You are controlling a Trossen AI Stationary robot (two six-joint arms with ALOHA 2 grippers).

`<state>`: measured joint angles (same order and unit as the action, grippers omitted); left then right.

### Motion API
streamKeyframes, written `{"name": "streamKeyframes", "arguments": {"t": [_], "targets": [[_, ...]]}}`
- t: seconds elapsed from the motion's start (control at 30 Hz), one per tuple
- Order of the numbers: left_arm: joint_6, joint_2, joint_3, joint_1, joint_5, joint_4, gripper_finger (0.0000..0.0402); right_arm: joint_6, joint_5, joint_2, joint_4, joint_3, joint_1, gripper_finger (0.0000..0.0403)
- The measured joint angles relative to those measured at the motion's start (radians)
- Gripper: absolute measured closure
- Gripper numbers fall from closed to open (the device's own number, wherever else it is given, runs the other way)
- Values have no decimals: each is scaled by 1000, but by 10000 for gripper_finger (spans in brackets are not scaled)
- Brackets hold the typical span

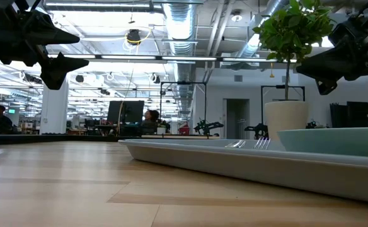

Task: Pick and place plate/cup/fork/spoon on tray
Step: Return to Home Position

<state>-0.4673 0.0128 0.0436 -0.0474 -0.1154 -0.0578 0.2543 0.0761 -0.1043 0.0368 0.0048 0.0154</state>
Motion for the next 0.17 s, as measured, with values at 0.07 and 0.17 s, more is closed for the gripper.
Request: {"name": "streamKeyframes", "arguments": {"t": [0.07, 0.17], "targets": [[0, 0, 0, 0, 0, 0, 152, 0, 0, 0, 0, 0, 0, 280], [0, 0, 0, 0, 0, 0, 152, 0, 0, 0, 0, 0, 0, 280]]}}
